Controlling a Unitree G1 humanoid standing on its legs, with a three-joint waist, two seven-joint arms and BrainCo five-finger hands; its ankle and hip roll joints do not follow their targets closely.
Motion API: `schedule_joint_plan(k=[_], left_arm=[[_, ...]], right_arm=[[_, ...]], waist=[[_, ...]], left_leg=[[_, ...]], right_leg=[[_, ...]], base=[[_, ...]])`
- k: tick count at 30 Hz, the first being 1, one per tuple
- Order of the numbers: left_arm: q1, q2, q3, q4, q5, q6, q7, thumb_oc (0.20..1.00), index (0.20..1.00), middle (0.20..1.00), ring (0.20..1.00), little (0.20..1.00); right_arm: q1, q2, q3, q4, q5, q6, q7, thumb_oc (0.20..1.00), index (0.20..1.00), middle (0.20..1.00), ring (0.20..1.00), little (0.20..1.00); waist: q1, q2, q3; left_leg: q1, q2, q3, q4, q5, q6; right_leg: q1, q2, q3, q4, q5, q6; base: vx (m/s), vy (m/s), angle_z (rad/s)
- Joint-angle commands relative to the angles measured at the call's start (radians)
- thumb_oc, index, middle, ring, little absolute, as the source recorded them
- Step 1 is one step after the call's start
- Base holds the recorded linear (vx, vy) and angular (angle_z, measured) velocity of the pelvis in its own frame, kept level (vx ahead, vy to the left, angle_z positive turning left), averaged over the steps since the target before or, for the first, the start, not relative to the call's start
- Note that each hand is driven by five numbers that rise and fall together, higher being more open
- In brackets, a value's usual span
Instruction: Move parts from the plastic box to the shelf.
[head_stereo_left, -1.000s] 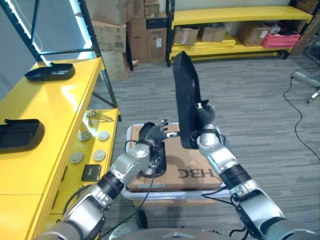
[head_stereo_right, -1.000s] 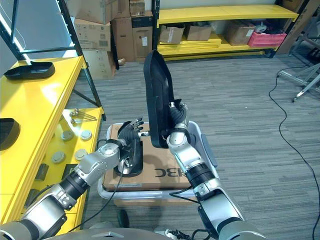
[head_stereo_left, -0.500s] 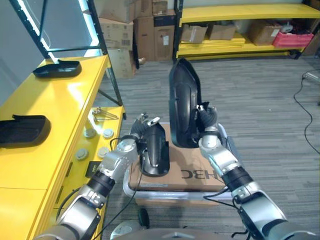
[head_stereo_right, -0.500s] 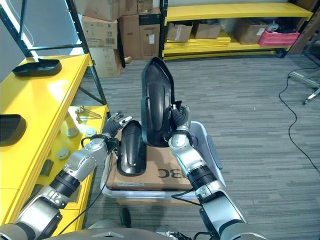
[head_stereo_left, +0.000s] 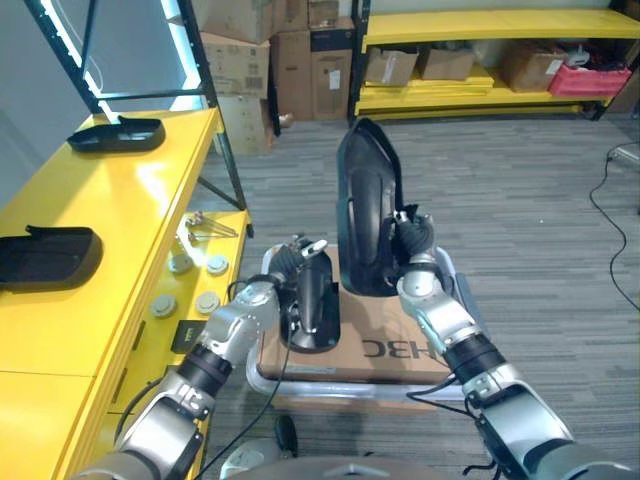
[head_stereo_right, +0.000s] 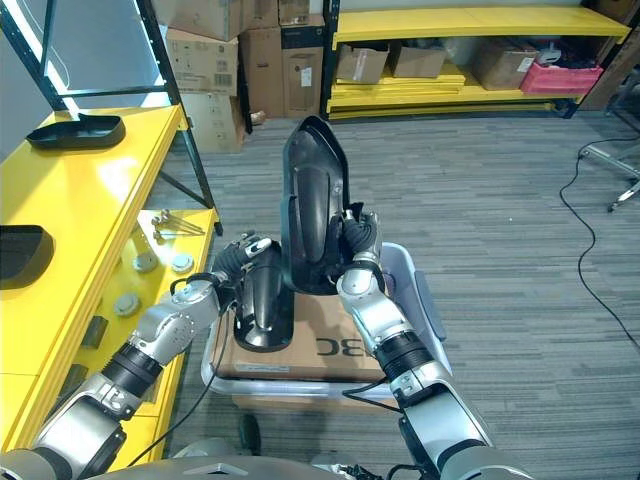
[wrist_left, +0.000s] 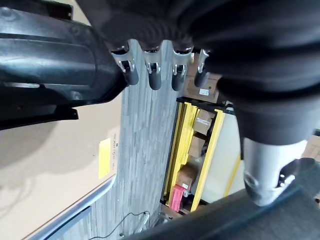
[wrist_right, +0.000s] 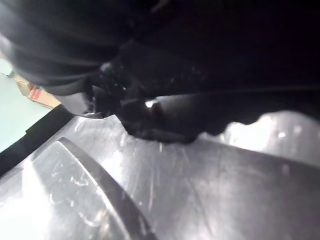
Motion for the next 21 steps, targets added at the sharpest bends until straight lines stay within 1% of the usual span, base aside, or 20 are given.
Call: schedule_joint_plan(k=[1, 2, 4, 8, 12, 20, 21], left_arm=[[-0.087, -0.025, -0.023, -0.060, 0.019, -0.120, -0.015, 1.000, 1.000, 1.000, 1.000, 1.000], [-0.094, -0.017, -0.016, -0.087, 0.027, -0.141, -0.009, 1.000, 1.000, 1.000, 1.000, 1.000], [-0.098, -0.009, -0.003, -0.118, 0.032, -0.163, -0.005, 1.000, 1.000, 1.000, 1.000, 1.000], [-0.102, 0.006, 0.008, -0.145, 0.068, -0.179, -0.009, 1.000, 1.000, 1.000, 1.000, 1.000], [-0.102, 0.019, 0.008, -0.162, 0.107, -0.131, -0.052, 1.000, 1.000, 1.000, 1.000, 1.000], [-0.114, 0.016, -0.051, -0.131, 0.194, -0.051, -0.101, 1.000, 1.000, 1.000, 1.000, 1.000], [-0.117, 0.010, -0.072, -0.115, 0.207, -0.031, -0.102, 1.000, 1.000, 1.000, 1.000, 1.000]], right_arm=[[-0.078, -0.007, -0.037, -0.034, -0.004, -0.081, -0.037, 0.200, 0.200, 0.200, 0.200, 0.200], [-0.078, -0.005, -0.035, -0.030, -0.003, -0.080, -0.038, 0.200, 0.200, 0.200, 0.200, 0.200], [-0.076, -0.004, -0.037, -0.027, -0.001, -0.081, -0.037, 0.200, 0.200, 0.200, 0.200, 0.200], [-0.073, -0.004, -0.037, -0.025, 0.004, -0.084, -0.040, 0.200, 0.200, 0.200, 0.200, 0.200], [-0.070, -0.003, -0.043, -0.025, 0.004, -0.083, -0.036, 0.200, 0.200, 0.200, 0.200, 0.200], [-0.088, 0.005, -0.036, -0.007, 0.005, -0.095, -0.024, 0.200, 0.200, 0.200, 0.200, 0.200], [-0.097, 0.013, -0.025, -0.004, 0.004, -0.099, -0.020, 0.200, 0.200, 0.200, 0.200, 0.200]], waist=[[0.033, -0.008, 0.000], [0.035, -0.009, -0.001], [0.037, -0.010, -0.002], [0.040, -0.013, -0.004], [0.042, -0.013, -0.006], [0.041, -0.012, -0.008], [0.040, -0.011, -0.009]], left_leg=[[0.143, 0.015, -0.004, -0.002, -0.178, -0.017], [0.142, 0.015, -0.005, -0.002, -0.178, -0.018], [0.141, 0.015, -0.006, -0.002, -0.177, -0.019], [0.140, 0.016, -0.007, -0.002, -0.177, -0.019], [0.139, 0.017, -0.008, -0.002, -0.177, -0.019], [0.139, 0.018, -0.009, -0.002, -0.176, -0.019], [0.139, 0.017, -0.009, -0.002, -0.177, -0.018]], right_leg=[[-0.055, -0.014, -0.016, -0.005, 0.018, 0.026], [-0.055, -0.014, -0.017, -0.005, 0.018, 0.025], [-0.055, -0.014, -0.018, -0.005, 0.018, 0.024], [-0.055, -0.013, -0.021, -0.005, 0.017, 0.023], [-0.056, -0.012, -0.022, -0.005, 0.017, 0.022], [-0.056, -0.012, -0.019, -0.005, 0.018, 0.022], [-0.056, -0.011, -0.017, -0.005, 0.018, 0.023]], base=[[0.00, -0.010, 0.05], [0.00, -0.012, 0.05], [0.00, -0.007, 0.02], [0.00, 0.000, 0.00], [0.00, 0.000, 0.00], [0.00, 0.000, 0.00], [0.00, 0.000, 0.00]])
